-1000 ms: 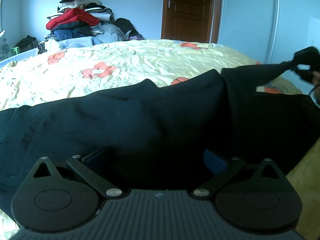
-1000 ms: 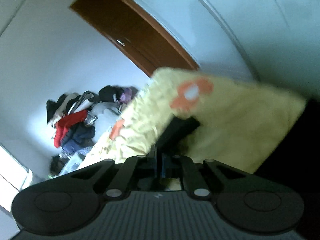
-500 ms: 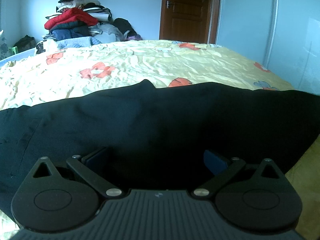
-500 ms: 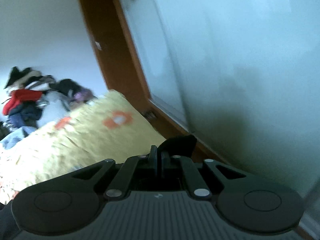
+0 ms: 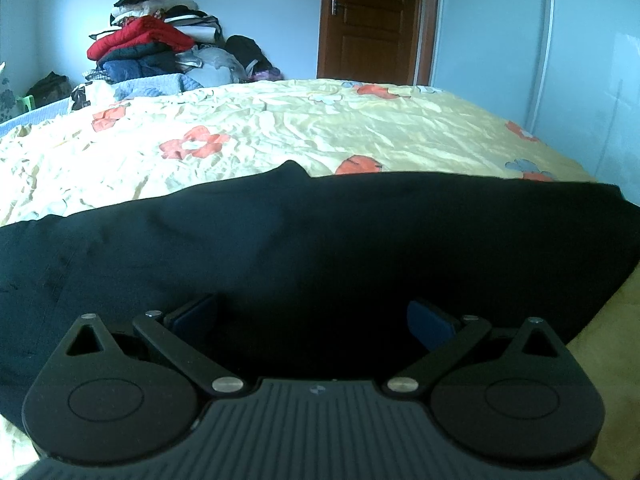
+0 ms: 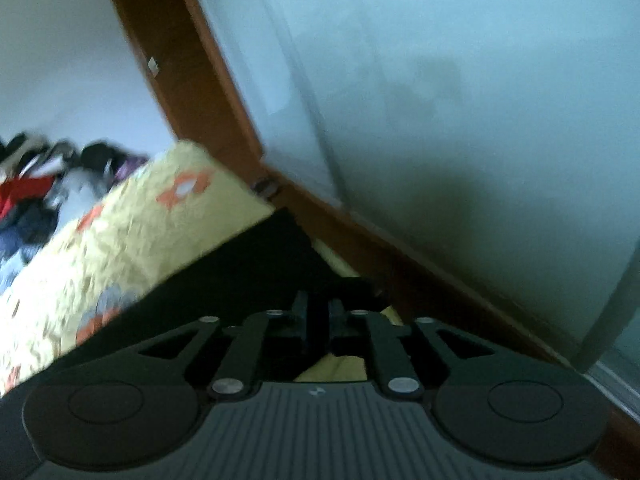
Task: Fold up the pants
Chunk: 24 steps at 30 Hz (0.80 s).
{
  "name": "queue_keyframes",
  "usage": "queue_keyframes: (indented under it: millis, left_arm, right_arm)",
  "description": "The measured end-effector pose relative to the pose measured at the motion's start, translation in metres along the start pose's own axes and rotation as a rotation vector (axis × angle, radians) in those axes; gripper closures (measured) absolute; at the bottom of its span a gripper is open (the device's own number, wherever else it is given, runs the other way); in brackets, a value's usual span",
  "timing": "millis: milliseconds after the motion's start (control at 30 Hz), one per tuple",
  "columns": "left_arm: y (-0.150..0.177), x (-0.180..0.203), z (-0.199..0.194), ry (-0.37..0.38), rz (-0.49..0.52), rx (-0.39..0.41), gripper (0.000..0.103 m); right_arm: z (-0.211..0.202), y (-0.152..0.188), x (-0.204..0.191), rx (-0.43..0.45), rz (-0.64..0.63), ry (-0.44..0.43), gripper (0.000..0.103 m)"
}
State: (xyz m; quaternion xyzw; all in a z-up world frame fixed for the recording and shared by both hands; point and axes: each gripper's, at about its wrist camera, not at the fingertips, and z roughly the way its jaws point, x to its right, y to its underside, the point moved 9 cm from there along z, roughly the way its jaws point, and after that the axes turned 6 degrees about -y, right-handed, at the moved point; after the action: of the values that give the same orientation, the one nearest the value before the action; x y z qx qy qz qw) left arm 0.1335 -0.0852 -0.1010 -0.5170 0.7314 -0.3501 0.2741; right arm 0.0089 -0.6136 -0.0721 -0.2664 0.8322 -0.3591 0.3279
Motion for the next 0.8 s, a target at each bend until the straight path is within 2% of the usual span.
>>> queue_keyframes:
  millis: [33, 67, 100, 133, 167, 200, 267, 333, 400, 467, 533, 567, 600, 733, 800]
  left_arm:
    - [-0.002, 0.0, -0.003, 0.01, -0.012, 0.004, 0.002]
    - [-0.006, -0.001, -0.005, 0.023, -0.032, 0.013, 0.002]
    - [-0.01, 0.0, -0.007, 0.033, -0.049, 0.021, 0.002]
    - [-0.014, 0.001, -0.009, 0.042, -0.058, 0.028, 0.001]
    - [-0.019, 0.003, -0.009, 0.048, -0.059, 0.037, 0.001]
    - [-0.023, 0.005, -0.008, 0.044, -0.05, 0.046, 0.001]
    - [-0.026, 0.01, -0.004, 0.018, -0.021, 0.048, 0.001]
    - [-0.022, 0.016, 0.004, -0.004, 0.028, 0.021, 0.001]
    - [-0.012, 0.018, 0.009, -0.023, 0.08, -0.018, 0.003]
    - [-0.005, 0.018, 0.007, -0.031, 0.108, -0.021, 0.003]
    - [-0.009, 0.016, 0.003, -0.033, 0.099, 0.002, 0.002]
    - [-0.014, 0.015, 0.002, -0.03, 0.09, 0.01, 0.002]
    - [-0.021, 0.015, 0.003, -0.022, 0.08, 0.022, 0.002]
    - [-0.039, 0.015, 0.015, -0.047, 0.069, 0.019, 0.002]
    - [-0.036, 0.014, 0.028, -0.078, 0.091, -0.034, 0.002]
  right_arm:
    - [-0.014, -0.009, 0.004, 0.093, -0.009, 0.073, 0.082]
    - [-0.023, -0.017, 0.0, 0.162, -0.034, 0.106, 0.08]
    - [-0.028, -0.023, -0.01, 0.205, -0.074, 0.086, 0.08]
    - [-0.024, -0.024, -0.031, 0.181, -0.146, 0.015, 0.08]
    - [-0.013, -0.019, -0.051, 0.103, -0.219, -0.047, 0.07]
    - [0.004, -0.006, -0.075, -0.01, -0.3, -0.123, 0.049]
    - [0.027, 0.017, -0.107, -0.135, -0.362, -0.233, 0.024]
    - [0.049, 0.035, -0.124, -0.209, -0.392, -0.268, 0.024]
    - [0.073, 0.045, -0.121, -0.261, -0.409, -0.229, 0.024]
    - [0.081, 0.036, -0.116, -0.218, -0.409, -0.188, 0.023]
    - [0.078, 0.024, -0.107, -0.18, -0.384, -0.047, 0.017]
    - [0.073, 0.021, -0.105, -0.157, -0.383, 0.054, 0.005]
    - [0.067, 0.02, -0.107, -0.143, -0.392, 0.099, 0.001]
    - [0.038, 0.043, -0.139, -0.121, -0.555, -0.042, 0.0]
    - [0.039, 0.054, -0.147, -0.137, -0.607, -0.029, 0.0]
